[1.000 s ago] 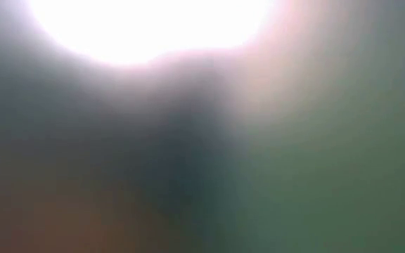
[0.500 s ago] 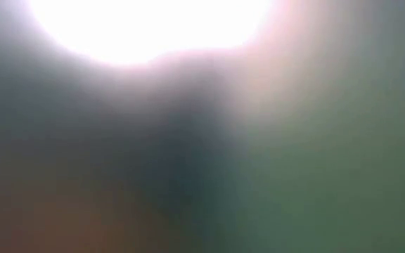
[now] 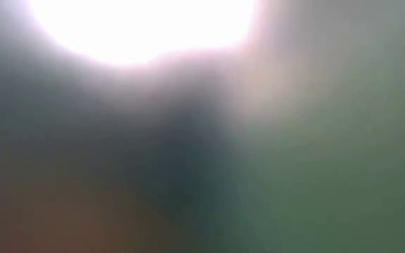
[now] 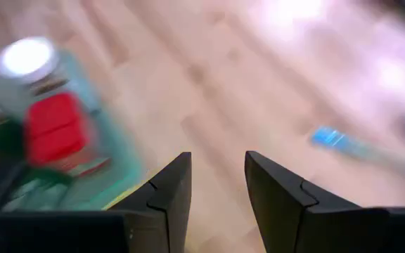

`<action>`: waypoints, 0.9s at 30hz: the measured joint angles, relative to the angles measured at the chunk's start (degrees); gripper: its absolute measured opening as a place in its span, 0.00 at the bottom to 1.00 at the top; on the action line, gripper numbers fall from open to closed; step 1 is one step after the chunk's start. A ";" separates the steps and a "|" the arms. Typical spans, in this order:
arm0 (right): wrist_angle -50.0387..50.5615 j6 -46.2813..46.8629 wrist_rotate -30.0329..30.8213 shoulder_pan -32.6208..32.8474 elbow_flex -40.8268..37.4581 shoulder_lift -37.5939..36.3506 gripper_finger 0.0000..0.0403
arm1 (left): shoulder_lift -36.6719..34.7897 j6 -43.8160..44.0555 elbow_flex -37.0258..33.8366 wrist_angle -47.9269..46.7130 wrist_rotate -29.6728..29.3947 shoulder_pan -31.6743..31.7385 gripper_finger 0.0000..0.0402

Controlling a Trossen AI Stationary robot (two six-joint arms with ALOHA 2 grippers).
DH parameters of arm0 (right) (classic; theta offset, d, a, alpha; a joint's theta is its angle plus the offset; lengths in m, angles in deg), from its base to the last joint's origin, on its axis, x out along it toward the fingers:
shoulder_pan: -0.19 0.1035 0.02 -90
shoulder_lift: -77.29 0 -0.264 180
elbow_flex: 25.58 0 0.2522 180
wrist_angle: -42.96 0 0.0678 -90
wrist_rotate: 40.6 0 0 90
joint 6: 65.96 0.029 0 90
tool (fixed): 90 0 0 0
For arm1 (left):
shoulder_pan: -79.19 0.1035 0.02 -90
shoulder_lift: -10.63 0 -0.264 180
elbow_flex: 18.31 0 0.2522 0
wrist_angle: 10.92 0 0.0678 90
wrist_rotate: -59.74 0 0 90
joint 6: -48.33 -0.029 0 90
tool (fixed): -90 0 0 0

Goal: Pick & Place Food Item
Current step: Put the right blue spoon into the yellow bin

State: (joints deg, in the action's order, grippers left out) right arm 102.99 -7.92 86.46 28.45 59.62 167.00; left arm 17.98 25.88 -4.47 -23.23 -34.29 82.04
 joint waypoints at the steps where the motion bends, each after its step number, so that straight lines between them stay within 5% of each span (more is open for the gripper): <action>1: -0.01 -3.24 0.48 -1.63 -0.08 -0.62 0.33 | 0.00 0.01 0.00 -0.01 -0.01 0.00 0.69; 13: -5.85 -32.16 0.09 -22.81 -0.33 -1.53 0.33 | 0.02 0.01 0.00 0.00 -0.02 0.00 0.69; 22: -8.72 -39.07 -14.30 -31.57 -0.49 1.29 0.33 | 0.02 0.01 0.00 0.00 -0.02 0.00 0.69; 27: -9.26 -40.03 -14.97 -31.92 -0.52 1.32 0.33 | 0.02 0.01 0.00 0.00 0.00 0.00 0.69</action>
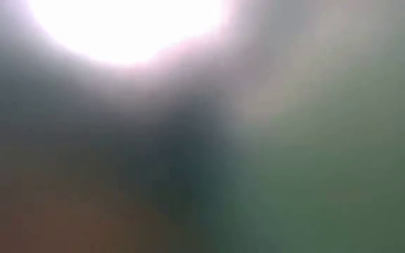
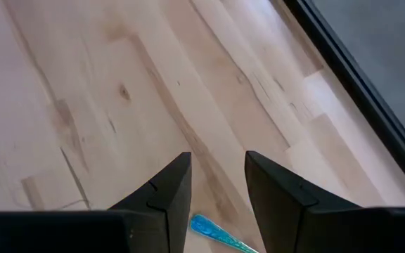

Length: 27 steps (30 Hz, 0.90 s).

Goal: Pick & Place Food Item
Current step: Put the right blue spoon into the yellow bin

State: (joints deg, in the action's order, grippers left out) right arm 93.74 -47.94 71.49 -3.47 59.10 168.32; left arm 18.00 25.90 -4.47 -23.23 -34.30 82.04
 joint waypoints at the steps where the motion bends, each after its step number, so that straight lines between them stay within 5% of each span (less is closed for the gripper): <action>1: 0.05 -0.40 -0.11 0.00 0.00 0.02 0.33 | 0.00 0.00 0.00 0.00 -0.01 0.00 0.69; 11: 4.32 2.66 -0.32 -0.93 -0.11 0.02 0.33 | 0.00 -0.02 0.00 0.00 -0.01 0.00 0.69; 27: 30.43 32.52 -4.84 -4.61 -0.60 -0.13 0.33 | 0.00 0.00 0.00 0.00 0.00 0.00 0.69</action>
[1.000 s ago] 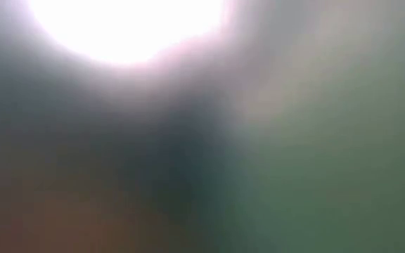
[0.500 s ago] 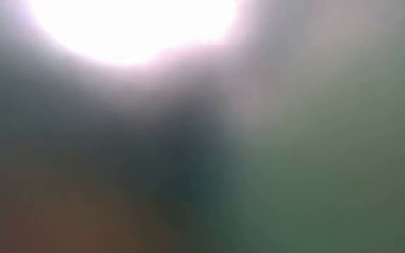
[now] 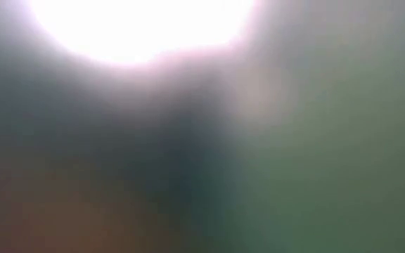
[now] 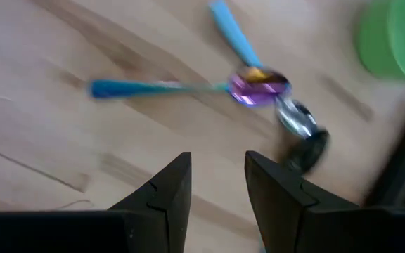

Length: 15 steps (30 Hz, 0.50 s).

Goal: Pick & Place Food Item
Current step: Put the right blue spoon into the yellow bin

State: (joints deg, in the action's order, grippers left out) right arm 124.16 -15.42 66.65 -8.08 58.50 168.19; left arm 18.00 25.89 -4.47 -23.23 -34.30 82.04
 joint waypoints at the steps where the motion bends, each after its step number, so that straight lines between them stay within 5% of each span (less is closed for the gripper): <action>1: 1.37 1.30 -0.04 0.00 -0.22 0.00 0.33 | 0.00 -0.02 0.00 -0.01 -0.01 0.00 0.69; 15: 7.01 16.78 -4.46 -0.04 -13.82 -3.50 0.33 | 0.00 0.00 0.00 0.00 0.00 0.00 0.69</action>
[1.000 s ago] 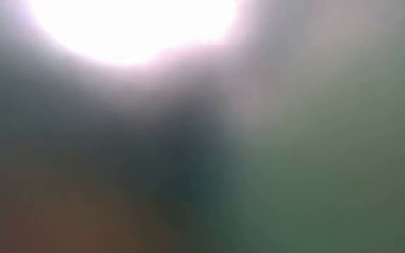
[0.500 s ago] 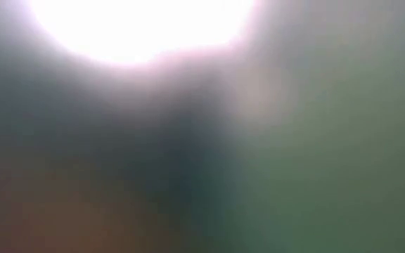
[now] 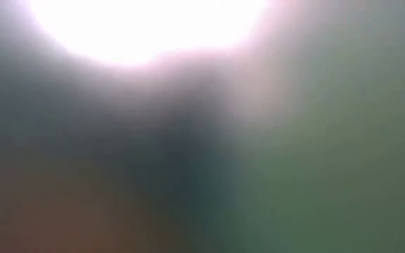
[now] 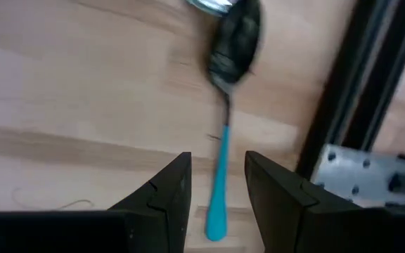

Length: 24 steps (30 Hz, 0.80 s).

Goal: Pick & Place Food Item
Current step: Put the right blue spoon into the yellow bin

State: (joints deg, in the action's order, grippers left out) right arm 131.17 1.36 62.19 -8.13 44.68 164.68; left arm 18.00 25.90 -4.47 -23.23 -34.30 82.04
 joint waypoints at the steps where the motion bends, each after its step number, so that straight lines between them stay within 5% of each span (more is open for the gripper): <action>1: -0.12 1.39 -0.02 0.00 -1.38 -0.61 0.33 | 0.00 0.00 0.00 0.00 -0.02 0.00 0.69; 16: -15.50 7.50 -0.78 -1.49 -18.92 -15.44 0.33 | 0.00 0.00 0.00 -0.02 0.00 0.00 0.69; 24: -22.53 4.86 -0.58 -3.18 -25.25 -16.63 0.33 | -0.02 0.00 0.00 -0.01 -0.01 0.00 0.69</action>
State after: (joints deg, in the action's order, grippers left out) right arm 108.64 6.21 61.60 -11.30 19.43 148.06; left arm 17.98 25.90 -4.47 -23.24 -34.30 82.04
